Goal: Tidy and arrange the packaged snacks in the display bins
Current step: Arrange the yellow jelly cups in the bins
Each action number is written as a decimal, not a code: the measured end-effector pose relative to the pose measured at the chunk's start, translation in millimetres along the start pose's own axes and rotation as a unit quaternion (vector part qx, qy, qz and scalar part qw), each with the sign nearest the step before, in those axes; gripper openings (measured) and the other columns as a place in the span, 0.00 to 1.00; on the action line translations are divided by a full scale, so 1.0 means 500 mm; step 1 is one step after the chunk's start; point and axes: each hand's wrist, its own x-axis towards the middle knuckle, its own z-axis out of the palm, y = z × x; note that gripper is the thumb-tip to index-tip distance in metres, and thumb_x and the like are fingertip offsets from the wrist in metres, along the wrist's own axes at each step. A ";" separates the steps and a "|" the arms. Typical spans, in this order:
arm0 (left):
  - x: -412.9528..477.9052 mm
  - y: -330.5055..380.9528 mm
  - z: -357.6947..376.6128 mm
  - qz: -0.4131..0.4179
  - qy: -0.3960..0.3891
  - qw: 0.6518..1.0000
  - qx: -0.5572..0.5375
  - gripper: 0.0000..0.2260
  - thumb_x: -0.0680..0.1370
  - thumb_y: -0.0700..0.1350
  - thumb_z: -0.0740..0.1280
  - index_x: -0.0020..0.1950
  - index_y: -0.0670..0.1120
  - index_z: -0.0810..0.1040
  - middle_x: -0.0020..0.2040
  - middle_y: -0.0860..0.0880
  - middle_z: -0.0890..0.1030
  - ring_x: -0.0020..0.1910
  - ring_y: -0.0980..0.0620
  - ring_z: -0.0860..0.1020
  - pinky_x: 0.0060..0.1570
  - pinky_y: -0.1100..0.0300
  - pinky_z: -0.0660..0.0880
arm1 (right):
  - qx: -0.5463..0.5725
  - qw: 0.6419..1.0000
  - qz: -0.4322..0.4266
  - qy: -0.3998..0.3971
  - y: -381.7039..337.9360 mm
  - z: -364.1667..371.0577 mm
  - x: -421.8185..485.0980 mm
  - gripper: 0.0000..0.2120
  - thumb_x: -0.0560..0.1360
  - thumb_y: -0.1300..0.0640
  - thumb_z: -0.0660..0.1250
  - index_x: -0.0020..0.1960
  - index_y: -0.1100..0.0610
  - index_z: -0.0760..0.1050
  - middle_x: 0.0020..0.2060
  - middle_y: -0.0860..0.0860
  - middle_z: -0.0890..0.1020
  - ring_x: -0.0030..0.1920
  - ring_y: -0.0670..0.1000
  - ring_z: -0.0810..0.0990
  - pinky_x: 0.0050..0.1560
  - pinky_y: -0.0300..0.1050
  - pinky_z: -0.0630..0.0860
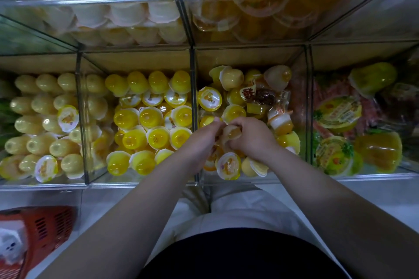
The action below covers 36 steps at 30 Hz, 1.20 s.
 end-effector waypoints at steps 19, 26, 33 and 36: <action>-0.085 0.097 -0.060 0.162 -0.068 0.980 -0.093 0.11 0.82 0.40 0.59 0.62 0.42 0.75 0.45 0.49 0.84 0.41 0.55 0.82 0.43 0.63 0.79 | 0.250 0.957 -0.121 0.079 -0.133 -0.121 -0.083 0.27 0.67 0.57 0.78 0.65 0.54 0.75 0.53 0.45 0.79 0.48 0.37 0.77 0.45 0.22 0.71; -0.150 0.153 -0.099 0.259 -0.026 0.965 0.016 0.06 0.81 0.41 0.63 0.54 0.49 0.79 0.48 0.50 0.84 0.48 0.54 0.81 0.53 0.58 0.76 | 0.325 0.924 -0.154 0.125 -0.202 -0.145 -0.124 0.19 0.66 0.59 0.79 0.53 0.49 0.76 0.48 0.46 0.83 0.48 0.43 0.82 0.51 0.36 0.78; -0.209 0.200 -0.146 0.352 0.010 0.931 0.098 0.14 0.73 0.53 0.67 0.57 0.52 0.81 0.54 0.51 0.84 0.58 0.49 0.80 0.64 0.46 0.73 | 0.346 0.901 -0.207 0.162 -0.278 -0.160 -0.155 0.19 0.67 0.61 0.78 0.55 0.49 0.77 0.49 0.46 0.84 0.50 0.42 0.82 0.52 0.37 0.79; -0.231 0.222 -0.168 0.388 0.011 0.916 0.106 0.09 0.79 0.47 0.66 0.57 0.50 0.80 0.53 0.52 0.84 0.56 0.51 0.81 0.63 0.48 0.74 | 0.368 0.886 -0.222 0.173 -0.314 -0.163 -0.158 0.21 0.68 0.63 0.77 0.56 0.49 0.76 0.50 0.45 0.83 0.53 0.41 0.82 0.55 0.39 0.79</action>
